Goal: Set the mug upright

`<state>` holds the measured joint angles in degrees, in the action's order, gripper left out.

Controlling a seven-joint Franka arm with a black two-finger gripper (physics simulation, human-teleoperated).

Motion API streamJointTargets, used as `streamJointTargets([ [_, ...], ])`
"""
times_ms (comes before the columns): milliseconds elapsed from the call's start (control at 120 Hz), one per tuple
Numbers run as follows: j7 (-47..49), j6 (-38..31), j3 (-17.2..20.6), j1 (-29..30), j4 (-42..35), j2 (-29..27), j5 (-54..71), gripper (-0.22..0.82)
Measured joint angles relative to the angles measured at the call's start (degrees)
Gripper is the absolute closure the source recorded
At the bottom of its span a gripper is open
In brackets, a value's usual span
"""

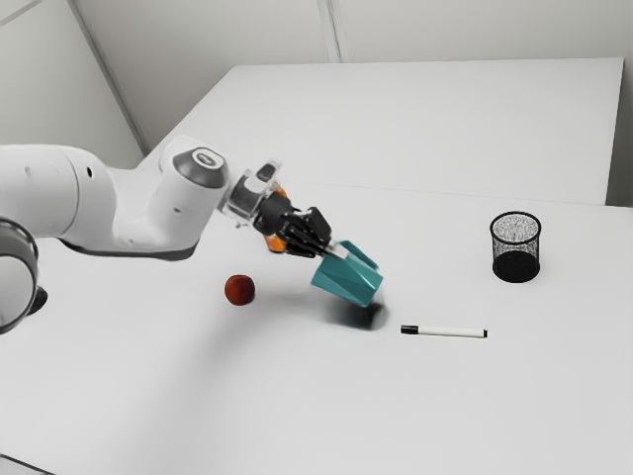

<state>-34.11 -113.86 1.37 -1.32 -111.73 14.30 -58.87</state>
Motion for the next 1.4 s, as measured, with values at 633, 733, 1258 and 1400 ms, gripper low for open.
streamJointTargets([
  [633,14.3,0.3,2.1,-0.1,9.3,-2.8,45.5,0.78],
  [733,16.6,0.2,2.6,-0.1,11.6,-1.6,48.4,0.78],
  [1258,25.3,-1.3,4.5,-1.3,10.4,3.1,56.8,0.78],
  [1400,27.1,-2.9,5.0,-1.7,8.8,3.1,61.1,0.78],
])
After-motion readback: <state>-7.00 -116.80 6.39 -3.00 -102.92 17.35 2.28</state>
